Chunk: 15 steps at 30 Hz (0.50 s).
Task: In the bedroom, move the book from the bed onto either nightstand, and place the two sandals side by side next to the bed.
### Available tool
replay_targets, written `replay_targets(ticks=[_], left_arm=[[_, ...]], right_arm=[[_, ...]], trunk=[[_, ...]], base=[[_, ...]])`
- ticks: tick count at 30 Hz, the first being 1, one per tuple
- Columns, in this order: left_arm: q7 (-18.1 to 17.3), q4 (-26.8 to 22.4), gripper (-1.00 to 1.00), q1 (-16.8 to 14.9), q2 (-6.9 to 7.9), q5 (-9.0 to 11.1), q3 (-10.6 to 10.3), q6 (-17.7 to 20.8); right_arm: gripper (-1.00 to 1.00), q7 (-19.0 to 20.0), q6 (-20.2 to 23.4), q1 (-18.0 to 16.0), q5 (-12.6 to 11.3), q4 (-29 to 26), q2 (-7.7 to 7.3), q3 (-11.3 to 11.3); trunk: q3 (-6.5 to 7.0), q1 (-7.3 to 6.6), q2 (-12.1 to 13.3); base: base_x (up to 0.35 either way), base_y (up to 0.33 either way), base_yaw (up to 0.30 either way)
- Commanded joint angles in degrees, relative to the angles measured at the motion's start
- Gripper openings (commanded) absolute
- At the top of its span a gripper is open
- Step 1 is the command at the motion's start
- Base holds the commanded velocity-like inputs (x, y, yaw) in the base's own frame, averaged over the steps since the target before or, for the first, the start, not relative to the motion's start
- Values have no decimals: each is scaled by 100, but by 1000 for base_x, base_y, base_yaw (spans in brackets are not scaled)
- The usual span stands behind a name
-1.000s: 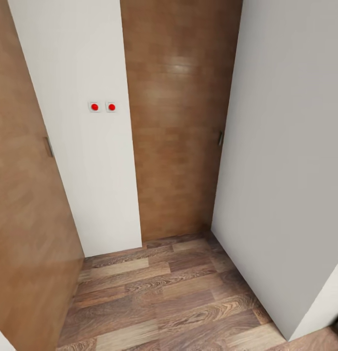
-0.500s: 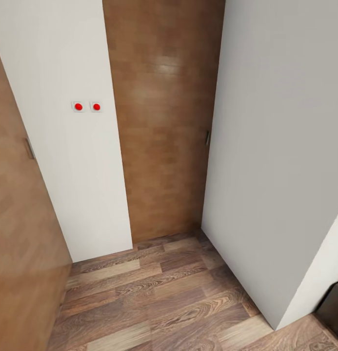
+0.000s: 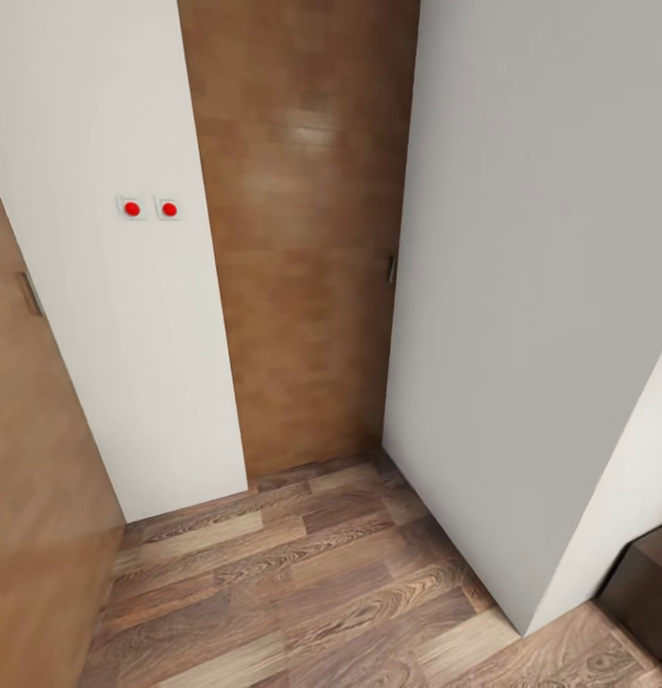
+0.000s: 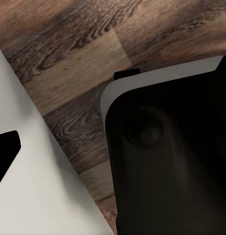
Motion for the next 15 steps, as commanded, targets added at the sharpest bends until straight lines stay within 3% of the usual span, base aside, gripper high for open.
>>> replay_targets(ticks=[1,15], left_arm=[[33,2,100,-2,0,-7,-45,-16],[33,2,100,-2,-2,-7,-45,-15]], right_arm=[[100,-3,-20,-5,-1,7,1,-8],[100,-3,-20,-5,-1,7,1,-10]], trunk=[[-6,0,-3],[-6,0,-3]], base=[[0,0,-230],[0,0,-266]])
